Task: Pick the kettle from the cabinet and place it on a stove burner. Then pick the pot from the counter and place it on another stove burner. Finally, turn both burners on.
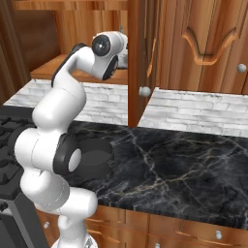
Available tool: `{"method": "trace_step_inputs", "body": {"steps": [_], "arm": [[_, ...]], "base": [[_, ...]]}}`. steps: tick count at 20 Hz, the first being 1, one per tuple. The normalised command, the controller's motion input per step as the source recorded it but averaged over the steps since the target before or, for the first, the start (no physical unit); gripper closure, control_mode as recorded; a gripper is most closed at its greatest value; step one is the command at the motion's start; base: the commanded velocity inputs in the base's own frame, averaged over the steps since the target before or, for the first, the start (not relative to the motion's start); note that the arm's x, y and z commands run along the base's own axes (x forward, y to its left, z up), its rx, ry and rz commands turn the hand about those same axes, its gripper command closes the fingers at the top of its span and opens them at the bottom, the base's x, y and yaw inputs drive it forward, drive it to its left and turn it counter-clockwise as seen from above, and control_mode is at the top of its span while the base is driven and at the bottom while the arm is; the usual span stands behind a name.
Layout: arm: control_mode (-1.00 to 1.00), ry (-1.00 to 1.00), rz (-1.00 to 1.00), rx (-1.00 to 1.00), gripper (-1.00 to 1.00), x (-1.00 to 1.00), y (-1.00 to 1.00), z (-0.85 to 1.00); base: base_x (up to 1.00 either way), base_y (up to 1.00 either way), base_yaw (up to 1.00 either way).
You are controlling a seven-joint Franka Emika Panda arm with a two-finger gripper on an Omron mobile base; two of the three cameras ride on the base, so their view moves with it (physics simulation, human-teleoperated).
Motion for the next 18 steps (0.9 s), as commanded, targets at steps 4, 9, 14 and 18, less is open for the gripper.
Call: {"method": "trace_step_inputs", "body": {"steps": [4,9,14,18], "arm": [[-1.0,-0.01,0.0,-0.01,1.0,-0.28,0.12,0.03],[-1.0,0.0,0.0,-0.02,1.0,-0.34,0.25,0.02],[-1.0,0.0,0.0,-0.02,1.0,-0.39,0.18,0.09],[-1.0,-0.01,0.0,-0.02,1.0,-0.48,0.03,0.2]], "base": [[0.0,0.0,0.0],[0.0,0.0,0.0],[0.0,0.0,0.0],[0.0,0.0,0.0]]}}
